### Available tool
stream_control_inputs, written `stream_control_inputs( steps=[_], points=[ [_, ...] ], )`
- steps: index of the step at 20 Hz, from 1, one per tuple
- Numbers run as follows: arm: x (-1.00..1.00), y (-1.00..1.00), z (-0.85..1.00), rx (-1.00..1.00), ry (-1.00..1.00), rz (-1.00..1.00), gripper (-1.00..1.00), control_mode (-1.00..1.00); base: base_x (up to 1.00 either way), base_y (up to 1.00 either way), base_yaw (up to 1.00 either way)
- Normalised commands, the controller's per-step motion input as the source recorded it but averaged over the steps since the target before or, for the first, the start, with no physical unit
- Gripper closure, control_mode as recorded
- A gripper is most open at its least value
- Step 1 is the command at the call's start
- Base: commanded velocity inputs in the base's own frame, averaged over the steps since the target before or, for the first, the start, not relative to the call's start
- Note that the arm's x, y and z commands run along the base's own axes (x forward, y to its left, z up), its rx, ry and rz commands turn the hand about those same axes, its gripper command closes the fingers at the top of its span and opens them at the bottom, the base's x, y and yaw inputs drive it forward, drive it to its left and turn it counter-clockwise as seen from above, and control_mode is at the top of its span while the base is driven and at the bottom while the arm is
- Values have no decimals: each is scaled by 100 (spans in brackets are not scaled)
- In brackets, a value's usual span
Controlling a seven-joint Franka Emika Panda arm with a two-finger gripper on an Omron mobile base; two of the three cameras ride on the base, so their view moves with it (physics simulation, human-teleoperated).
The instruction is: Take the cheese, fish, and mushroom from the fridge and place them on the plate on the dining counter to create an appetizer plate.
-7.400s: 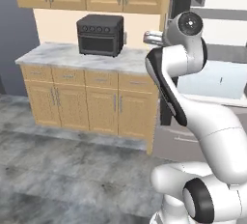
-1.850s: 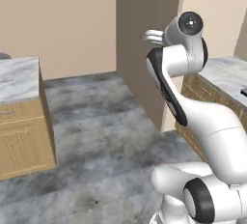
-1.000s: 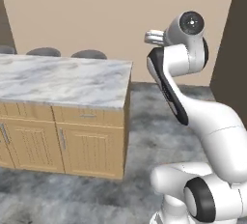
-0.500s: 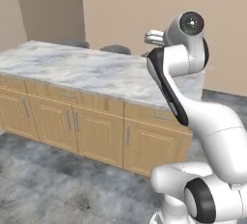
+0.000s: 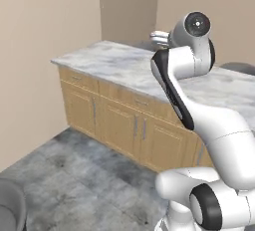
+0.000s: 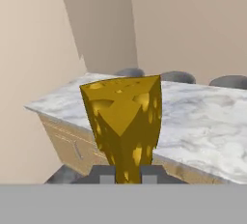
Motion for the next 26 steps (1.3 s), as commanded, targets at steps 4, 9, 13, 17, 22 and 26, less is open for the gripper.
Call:
stream_control_inputs(
  steps=[4,9,13,17,22,26],
  points=[
    [0,0,0,0,0,0,100,100,85,44,44],
    [0,0,0,0,0,0,100,100,95,14,41],
    [0,0,0,0,0,0,100,100,100,0,41],
    [0,0,0,0,0,0,100,100,100,2,42],
    [0,0,0,0,0,0,100,100,90,13,44],
    [0,0,0,0,0,0,100,100,67,16,48]
  ],
)
